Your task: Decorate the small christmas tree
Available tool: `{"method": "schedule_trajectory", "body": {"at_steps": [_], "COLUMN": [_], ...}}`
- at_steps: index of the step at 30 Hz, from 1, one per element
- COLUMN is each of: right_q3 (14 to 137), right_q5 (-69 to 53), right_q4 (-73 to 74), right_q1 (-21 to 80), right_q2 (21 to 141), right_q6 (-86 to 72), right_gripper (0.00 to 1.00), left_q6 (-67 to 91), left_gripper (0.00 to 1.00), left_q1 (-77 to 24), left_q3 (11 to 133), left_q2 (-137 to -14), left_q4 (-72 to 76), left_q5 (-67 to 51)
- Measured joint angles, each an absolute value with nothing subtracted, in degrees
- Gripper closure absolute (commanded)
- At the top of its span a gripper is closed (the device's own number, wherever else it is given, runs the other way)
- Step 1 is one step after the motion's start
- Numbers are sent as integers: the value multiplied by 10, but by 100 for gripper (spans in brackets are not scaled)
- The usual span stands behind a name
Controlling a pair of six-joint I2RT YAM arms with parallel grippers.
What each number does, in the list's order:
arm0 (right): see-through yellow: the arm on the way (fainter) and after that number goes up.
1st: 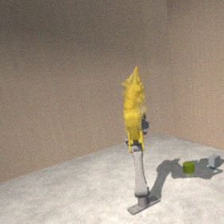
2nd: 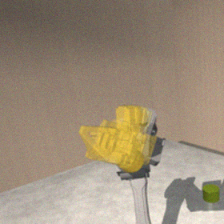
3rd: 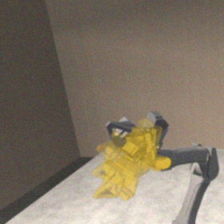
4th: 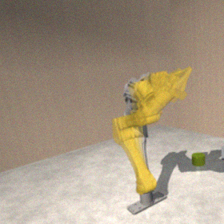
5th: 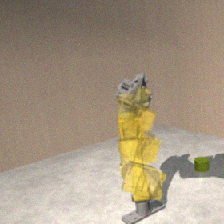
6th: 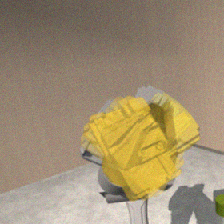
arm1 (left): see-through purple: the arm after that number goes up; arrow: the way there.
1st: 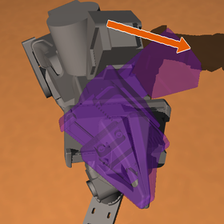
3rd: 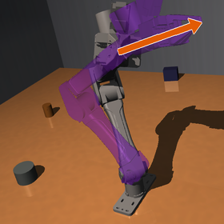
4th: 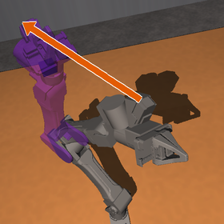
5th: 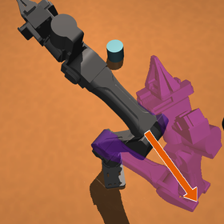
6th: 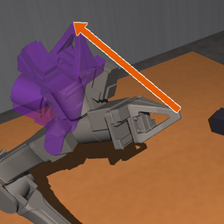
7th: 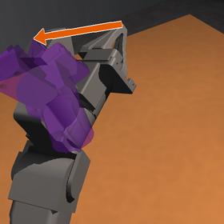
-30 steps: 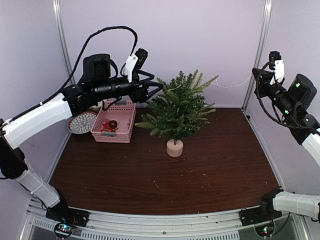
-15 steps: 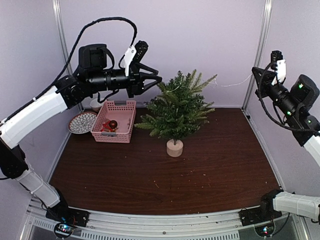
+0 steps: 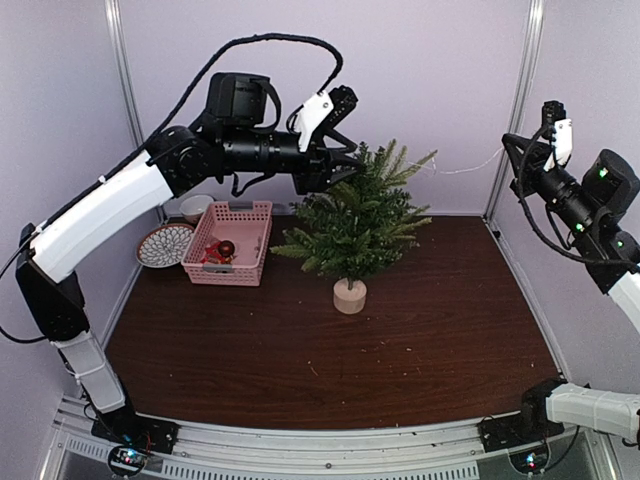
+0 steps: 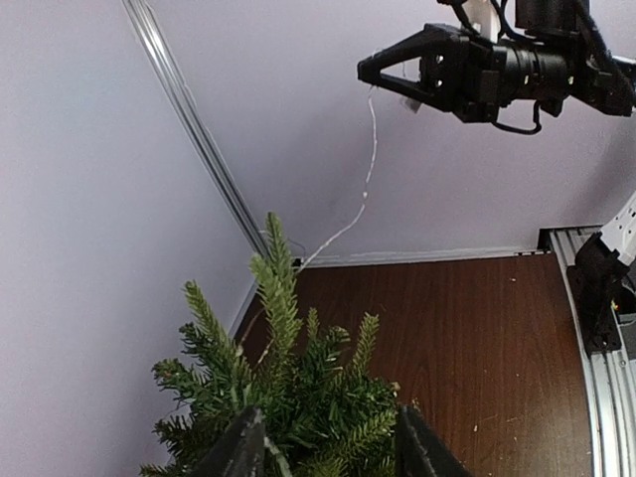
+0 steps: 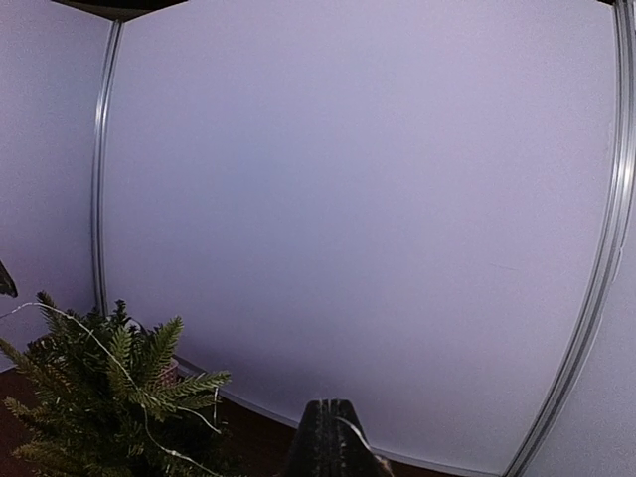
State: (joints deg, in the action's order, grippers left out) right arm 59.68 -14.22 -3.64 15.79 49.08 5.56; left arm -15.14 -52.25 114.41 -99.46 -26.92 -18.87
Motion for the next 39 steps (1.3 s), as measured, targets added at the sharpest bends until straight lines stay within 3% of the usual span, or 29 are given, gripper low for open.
{"method": "schedule_trajectory", "body": {"at_steps": [25,39], "right_q3": [593,593], "right_q5": [-147,-150], "right_q4": [-40,-41], "right_q1": [164,168], "right_q2": [488,488], "right_q6": [56,56], "right_gripper": [100,100], "left_q6": [-157,-145], "left_gripper": [60,66], "left_q1": [-537,-537], "left_q3": [1190,1322], "left_q2": [-1001,-1060], "left_q4": [-315,-439], "left_q5": [-110,-64]}}
